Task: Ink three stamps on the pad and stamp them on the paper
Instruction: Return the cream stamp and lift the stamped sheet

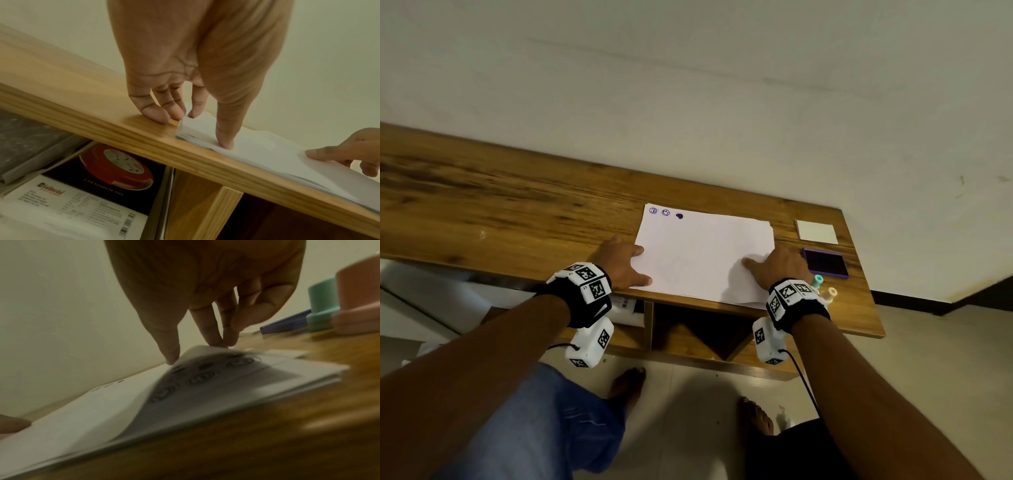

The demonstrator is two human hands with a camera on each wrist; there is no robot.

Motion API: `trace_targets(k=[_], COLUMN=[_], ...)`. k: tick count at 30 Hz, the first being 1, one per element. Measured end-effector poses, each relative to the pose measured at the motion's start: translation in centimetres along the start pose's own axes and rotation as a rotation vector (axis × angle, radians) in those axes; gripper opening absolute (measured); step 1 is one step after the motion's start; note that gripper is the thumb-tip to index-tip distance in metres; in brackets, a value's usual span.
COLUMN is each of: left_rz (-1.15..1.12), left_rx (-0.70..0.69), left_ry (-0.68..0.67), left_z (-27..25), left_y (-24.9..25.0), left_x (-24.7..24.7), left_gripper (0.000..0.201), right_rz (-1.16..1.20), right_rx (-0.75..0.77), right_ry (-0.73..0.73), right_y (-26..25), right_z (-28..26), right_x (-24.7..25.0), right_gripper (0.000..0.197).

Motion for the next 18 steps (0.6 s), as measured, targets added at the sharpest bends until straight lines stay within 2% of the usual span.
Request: trace_targets(k=[4, 8, 11, 16, 18], left_rz=[0.017, 0.026, 0.037, 0.06, 0.063], left_rx=[-0.003, -0.021, -0.03, -0.043, -0.04], left_ry=[-0.003, 0.008, 0.003, -0.008, -0.012], left_z=[0.0, -0.1, -0.1, -0.1, -0.2], left_y=[0.0, 0.0, -0.1, -0.1, 0.0], left_x=[-0.2, -0.3, -0.3, -0.2, -0.1], left_gripper=[0.087, 0.088, 0.088, 0.09, 0.089], right_rz=[0.084, 0.447, 0.665, 0.708, 0.691], right_rx=[0.058, -0.003, -0.04, -0.028, -0.03], right_ry=[0.053, -0.001, -0.03, -0.063, -0.101], right_y=[-0.2, 0.0, 0.2, 0.6, 0.5], right_z=[-0.6, -0.8, -0.3, 0.8, 1.6], right_x=[-0.2, 0.1, 0.5, 1.8, 2.3], right_gripper=[0.073, 0.071, 0.057, 0.03, 0.031])
Point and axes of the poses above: each hand's wrist, its own z-axis towards the middle knuckle, its own x-axis out of the back of the hand, y = z × x, the point moved 2 cm from there along z, towards the middle knuckle, and after that the axes turned 12 degrees about -x, right-handed, at the moved point
